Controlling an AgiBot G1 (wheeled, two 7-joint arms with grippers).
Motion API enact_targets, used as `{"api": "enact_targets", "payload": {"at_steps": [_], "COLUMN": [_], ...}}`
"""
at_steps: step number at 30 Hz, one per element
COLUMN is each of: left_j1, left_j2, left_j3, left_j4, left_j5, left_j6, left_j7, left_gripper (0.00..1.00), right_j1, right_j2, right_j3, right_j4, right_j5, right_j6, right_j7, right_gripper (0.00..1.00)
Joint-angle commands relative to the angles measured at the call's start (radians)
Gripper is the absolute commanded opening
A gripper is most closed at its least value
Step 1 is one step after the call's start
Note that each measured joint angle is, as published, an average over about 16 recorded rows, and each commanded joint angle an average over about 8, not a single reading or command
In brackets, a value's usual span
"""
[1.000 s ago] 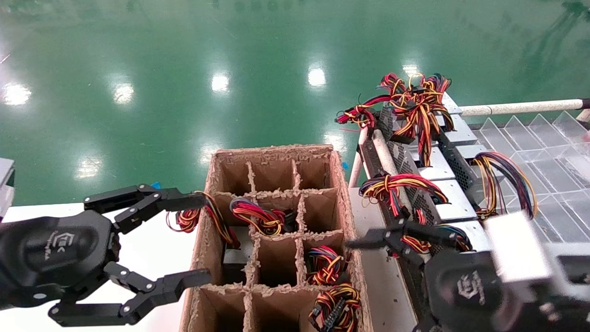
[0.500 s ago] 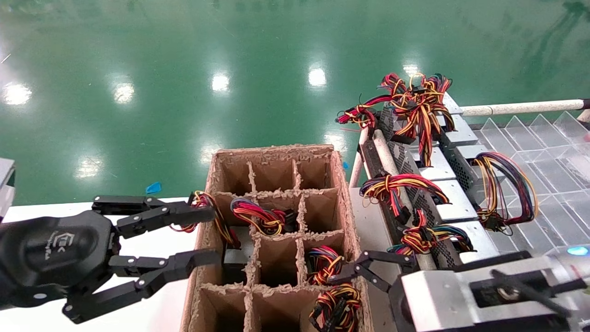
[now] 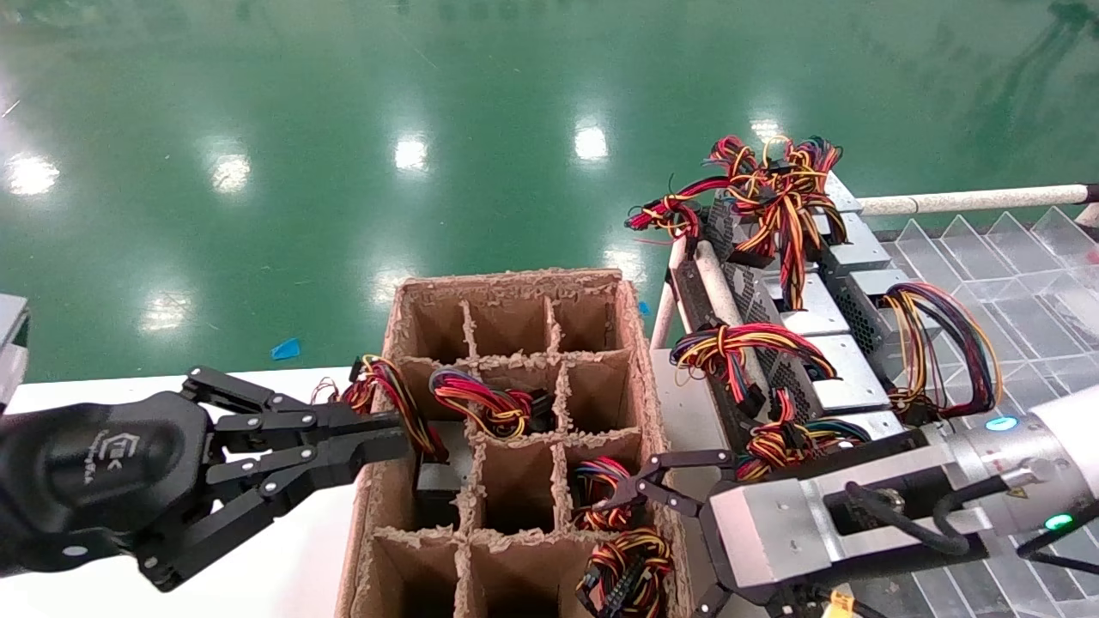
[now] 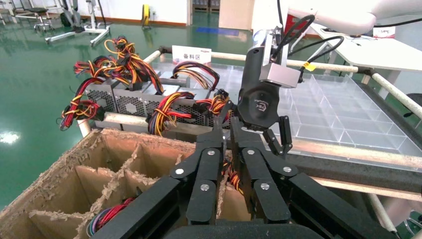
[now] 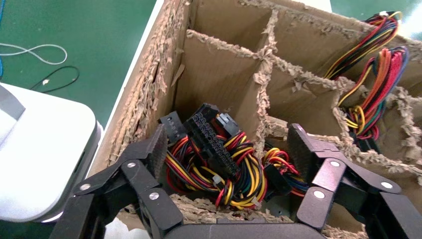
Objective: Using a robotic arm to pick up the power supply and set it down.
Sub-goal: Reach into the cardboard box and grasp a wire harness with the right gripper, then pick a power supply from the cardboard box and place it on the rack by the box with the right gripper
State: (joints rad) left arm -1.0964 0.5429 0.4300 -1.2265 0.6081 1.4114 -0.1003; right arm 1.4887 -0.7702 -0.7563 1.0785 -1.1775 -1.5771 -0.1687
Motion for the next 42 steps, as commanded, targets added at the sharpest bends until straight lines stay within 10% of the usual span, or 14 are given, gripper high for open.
{"api": "enact_targets", "payload": {"at_steps": [1, 42], "left_j1": [0.0, 0.0], "left_j2": [0.0, 0.0], "left_j3": [0.0, 0.0], "left_j4": [0.0, 0.0], "left_j5": [0.0, 0.0], "left_j6": [0.0, 0.0], "left_j7": [0.0, 0.0], "left_gripper": [0.0, 0.0], "right_j1": [0.012, 0.196], "right_j2": [-0.008, -0.031], "right_j3": [-0.019, -0.231], "right_j4": [-0.017, 0.057], "right_j5": [-0.003, 0.015], "right_j6": [-0.001, 0.024], "right_j7": [-0.014, -0.039], "right_gripper": [0.0, 0.0]}}
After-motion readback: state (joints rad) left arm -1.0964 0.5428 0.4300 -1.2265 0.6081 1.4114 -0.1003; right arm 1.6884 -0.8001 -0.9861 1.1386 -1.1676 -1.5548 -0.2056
